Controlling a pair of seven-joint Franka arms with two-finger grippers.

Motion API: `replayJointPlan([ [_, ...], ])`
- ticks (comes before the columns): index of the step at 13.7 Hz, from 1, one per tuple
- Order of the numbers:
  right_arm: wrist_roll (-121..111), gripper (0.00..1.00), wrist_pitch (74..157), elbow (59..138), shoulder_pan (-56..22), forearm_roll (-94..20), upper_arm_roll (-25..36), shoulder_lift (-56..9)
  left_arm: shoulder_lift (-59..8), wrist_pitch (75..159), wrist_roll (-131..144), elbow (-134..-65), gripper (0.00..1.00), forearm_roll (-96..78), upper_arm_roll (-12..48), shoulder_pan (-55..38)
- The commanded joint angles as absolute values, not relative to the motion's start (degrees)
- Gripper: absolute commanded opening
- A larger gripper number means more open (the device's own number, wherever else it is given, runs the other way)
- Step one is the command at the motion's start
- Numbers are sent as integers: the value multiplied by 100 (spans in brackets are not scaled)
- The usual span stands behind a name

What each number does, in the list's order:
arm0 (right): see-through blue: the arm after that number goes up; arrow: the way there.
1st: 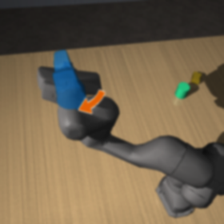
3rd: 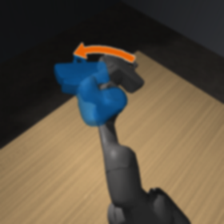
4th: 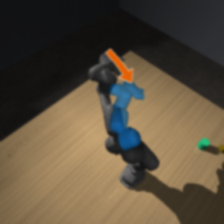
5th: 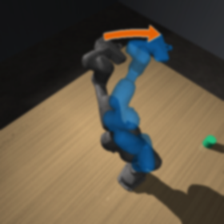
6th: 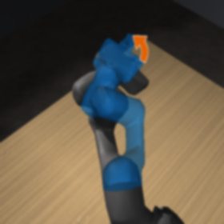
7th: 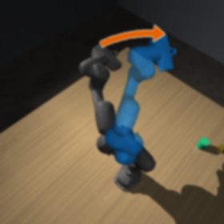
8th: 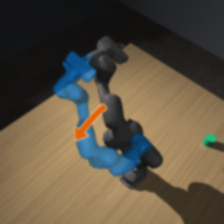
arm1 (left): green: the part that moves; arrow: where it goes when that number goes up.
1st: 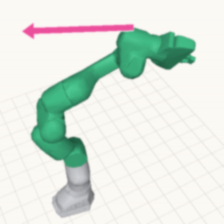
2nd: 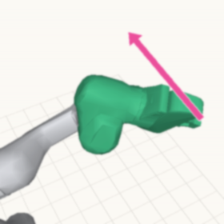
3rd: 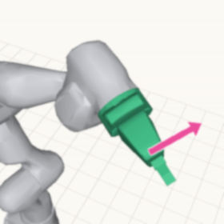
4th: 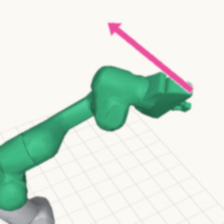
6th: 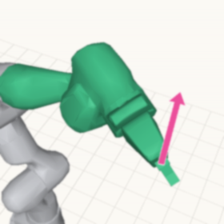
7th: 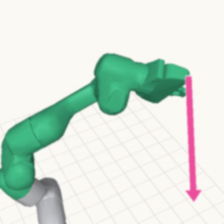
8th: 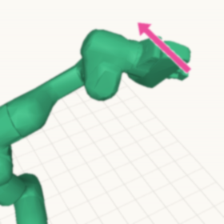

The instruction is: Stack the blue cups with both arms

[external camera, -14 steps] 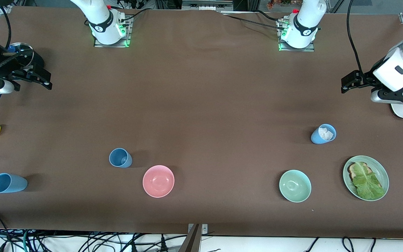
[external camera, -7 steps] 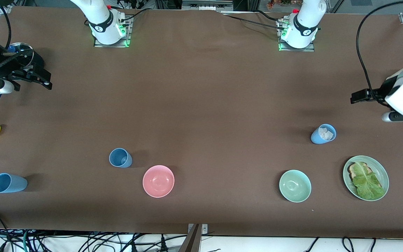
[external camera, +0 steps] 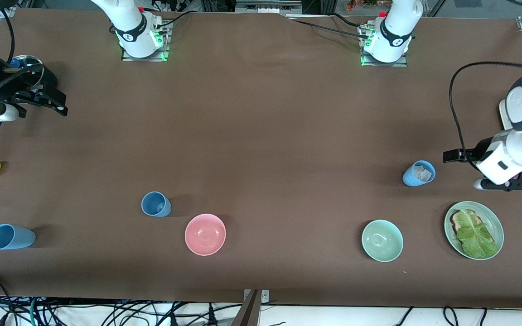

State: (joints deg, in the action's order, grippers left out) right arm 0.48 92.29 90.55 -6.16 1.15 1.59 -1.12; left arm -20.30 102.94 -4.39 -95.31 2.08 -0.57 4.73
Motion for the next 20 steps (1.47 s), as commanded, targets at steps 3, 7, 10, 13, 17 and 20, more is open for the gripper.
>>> replayJointPlan([
  [3,123,100,9246,9018,-606,123,158,-184,-2136,11843,-615,-10719,100,325,-35,545],
  [7,123,100,9325,9018,-615,123,150,-237,-2127,12839,-650,-11460,99,631,-26,554],
  [10,-8,100,9299,9062,-624,114,141,-237,-2249,13052,-650,-11549,30,650,-18,545],
  [13,-9,100,9281,9044,-650,114,62,-237,-2329,12990,-659,-11505,0,642,-9,501],
  [17,-9,100,9132,9079,-650,114,62,-211,-2276,12964,-668,-11365,0,571,9,545],
  [20,-9,100,9114,9079,-650,114,62,-202,-2084,12667,-668,-11224,0,554,87,492],
])
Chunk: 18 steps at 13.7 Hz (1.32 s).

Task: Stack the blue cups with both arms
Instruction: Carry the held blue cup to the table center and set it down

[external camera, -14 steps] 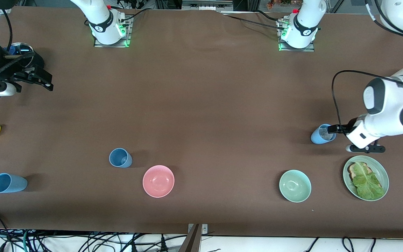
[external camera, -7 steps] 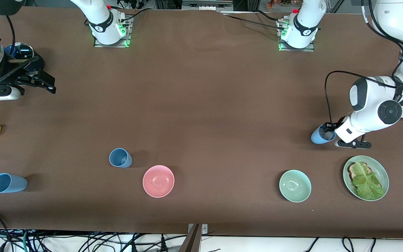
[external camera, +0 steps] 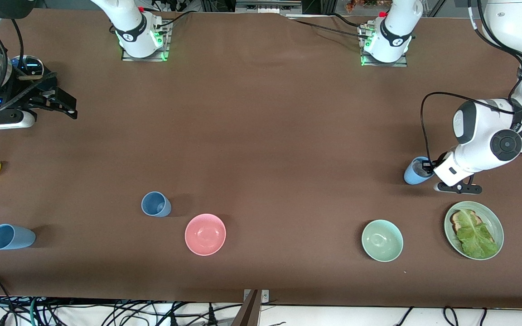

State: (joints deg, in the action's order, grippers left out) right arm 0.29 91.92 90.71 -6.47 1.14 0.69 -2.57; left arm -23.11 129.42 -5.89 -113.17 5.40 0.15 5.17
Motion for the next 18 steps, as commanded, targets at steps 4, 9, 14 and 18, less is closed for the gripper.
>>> replayJointPlan([
  [4,-9,100,9061,9079,-650,114,62,-185,-1881,11675,-29,-10506,0,177,930,457],
  [9,-9,100,9123,9079,-650,114,18,-193,-2100,11346,2709,-10222,0,-79,2249,-50],
  [14,18,100,9316,9062,-712,97,9,-281,-3232,11399,4656,-9195,0,-35,2241,-1518],
  [18,18,100,9500,9044,-703,-175,9,-509,-4016,12048,4948,-8807,0,9,2189,-2056],
])
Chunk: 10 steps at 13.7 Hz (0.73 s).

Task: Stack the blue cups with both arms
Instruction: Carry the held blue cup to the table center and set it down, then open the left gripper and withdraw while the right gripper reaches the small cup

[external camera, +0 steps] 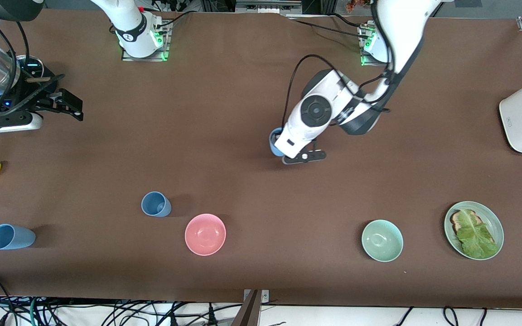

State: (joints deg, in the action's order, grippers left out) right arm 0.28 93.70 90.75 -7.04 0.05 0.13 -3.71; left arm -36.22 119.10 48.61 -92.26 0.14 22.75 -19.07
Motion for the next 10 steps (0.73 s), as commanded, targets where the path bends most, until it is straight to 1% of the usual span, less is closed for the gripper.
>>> replayJointPlan([
  [1,26,100,9588,9035,-712,-184,9,-588,-4034,12189,4948,-8824,0,52,2188,-2065],
  [3,27,100,9834,9009,-764,-176,9,-790,-4060,12208,4948,-8842,0,88,2188,-2057],
  [4,35,100,9861,8878,-791,-176,9,-913,-4061,12208,4983,-8833,46,88,2188,-2057],
  [5,18,100,9861,8625,-808,-176,9,-1132,-4043,12208,5070,-8833,99,97,2180,-2057],
  [8,-18,100,9861,7816,-835,-167,-17,-1940,-3860,12103,5080,-8824,100,97,2206,-2039],
  [10,26,100,9957,7411,-879,-167,-70,-2450,-3483,11552,5036,-8798,100,88,2232,-1978],
])
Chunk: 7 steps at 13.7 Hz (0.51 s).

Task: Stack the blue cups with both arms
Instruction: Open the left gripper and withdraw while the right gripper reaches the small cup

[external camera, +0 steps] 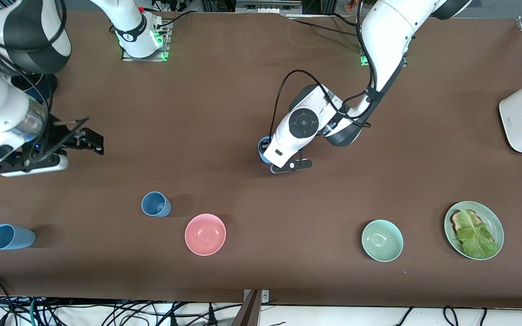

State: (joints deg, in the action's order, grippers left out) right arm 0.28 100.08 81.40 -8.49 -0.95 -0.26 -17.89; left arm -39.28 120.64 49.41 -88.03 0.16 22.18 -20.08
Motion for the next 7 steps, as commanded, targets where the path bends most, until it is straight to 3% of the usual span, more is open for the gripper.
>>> replayJointPlan([
  [1,26,100,10106,7279,-914,-167,-88,-2678,-3263,11288,5027,-8789,100,88,2232,-1969],
  [7,53,100,11284,7216,-1020,-167,-88,-3655,-2190,9820,3678,-8719,100,97,2215,-1014],
])
